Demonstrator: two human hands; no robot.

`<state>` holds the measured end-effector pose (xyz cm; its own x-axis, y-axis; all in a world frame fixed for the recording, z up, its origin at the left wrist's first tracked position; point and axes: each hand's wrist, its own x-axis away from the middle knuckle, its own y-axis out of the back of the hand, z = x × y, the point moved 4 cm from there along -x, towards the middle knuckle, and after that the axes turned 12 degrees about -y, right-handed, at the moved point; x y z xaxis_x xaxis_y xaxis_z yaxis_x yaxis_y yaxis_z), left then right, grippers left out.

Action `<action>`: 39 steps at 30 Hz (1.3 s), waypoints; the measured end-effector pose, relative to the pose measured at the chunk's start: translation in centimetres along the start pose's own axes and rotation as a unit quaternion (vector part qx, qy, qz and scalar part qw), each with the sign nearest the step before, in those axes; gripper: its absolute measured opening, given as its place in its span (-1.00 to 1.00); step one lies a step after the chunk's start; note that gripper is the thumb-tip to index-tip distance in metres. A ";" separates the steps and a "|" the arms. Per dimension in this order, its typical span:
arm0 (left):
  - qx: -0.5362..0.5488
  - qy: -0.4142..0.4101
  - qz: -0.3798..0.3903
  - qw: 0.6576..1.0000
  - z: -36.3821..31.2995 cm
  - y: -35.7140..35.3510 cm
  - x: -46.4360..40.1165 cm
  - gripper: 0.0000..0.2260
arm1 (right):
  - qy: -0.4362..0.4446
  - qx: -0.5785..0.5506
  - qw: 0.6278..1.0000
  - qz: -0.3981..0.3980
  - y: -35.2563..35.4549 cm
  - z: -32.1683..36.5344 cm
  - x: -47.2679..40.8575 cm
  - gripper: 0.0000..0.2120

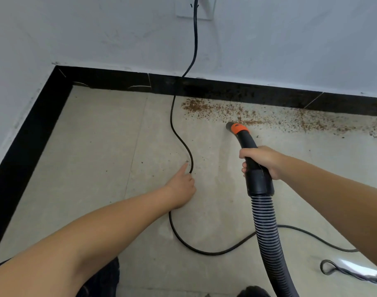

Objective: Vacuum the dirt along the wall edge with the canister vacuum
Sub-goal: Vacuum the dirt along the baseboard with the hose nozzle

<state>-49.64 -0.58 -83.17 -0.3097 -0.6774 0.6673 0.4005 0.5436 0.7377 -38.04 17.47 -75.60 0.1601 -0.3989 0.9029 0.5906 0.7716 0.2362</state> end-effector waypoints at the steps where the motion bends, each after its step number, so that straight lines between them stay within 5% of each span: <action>1: 0.066 -0.002 -0.040 0.997 0.1 0.9 0.0 -0.67 | 0.003 -0.002 1.000 0.003 -0.2 0.0 -0.2 -0.84; 2: 0.194 -0.001 -0.090 0.977 0.2 2.0 -0.1 -0.65 | 0.004 -0.005 1.000 0.007 -0.4 0.0 -0.3 -0.84; 3: 0.371 0.009 -0.137 0.918 0.1 3.0 0.1 -0.59 | 0.006 -0.008 1.000 0.011 -0.7 0.0 -0.4 -0.84; 6: 0.766 -0.069 -0.169 0.616 -2.7 6.8 0.2 -0.60 | 0.011 -0.016 1.000 0.013 -1.4 0.5 -0.5 -0.85; 9: 0.867 -0.110 -0.195 0.445 -6.8 9.7 -0.3 -0.84 | 0.012 -0.011 1.000 0.020 -2.4 1.6 -0.5 -0.83; 12: 0.945 0.003 -0.234 0.230 -8.4 10.2 -1.0 -0.91 | 0.017 0.000 0.999 0.029 -4.0 2.9 -0.5 -0.82; 14: 0.952 0.059 -0.256 0.158 -8.3 9.9 -1.0 -0.88 | 0.024 0.008 0.999 0.034 -5.1 3.5 -0.7 -0.81; 18: 0.939 0.130 -0.303 0.092 -7.4 8.5 0.2 -0.84 | 0.036 0.026 0.997 0.059 -8.0 4.8 -0.8 -0.80; 22: 0.911 0.193 -0.358 0.066 -6.3 7.3 1.4 -0.83 | 0.044 0.039 0.995 0.079 -10.6 6.2 -0.7 -0.80; 26: 0.894 0.206 -0.391 0.067 -4.6 7.3 1.8 -0.86 | 0.044 0.022 0.995 0.084 -10.7 7.0 -0.8 -0.83; 35: 0.954 0.110 -0.239 0.142 -4.4 11.2 -0.7 -0.84 | -0.001 -0.057 0.998 0.020 -3.0 4.7 -1.3 -0.83; 39: 0.959 0.108 -0.217 0.145 -4.1 12.5 -1.2 -0.84 | -0.009 -0.067 0.998 0.004 -1.4 4.7 -1.2 -0.84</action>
<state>-40.72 4.98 -75.18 0.1708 -0.7414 0.6490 -0.6581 -0.5760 -0.4848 -42.76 19.25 -75.36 0.1523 -0.3833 0.9110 0.6892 0.7018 0.1800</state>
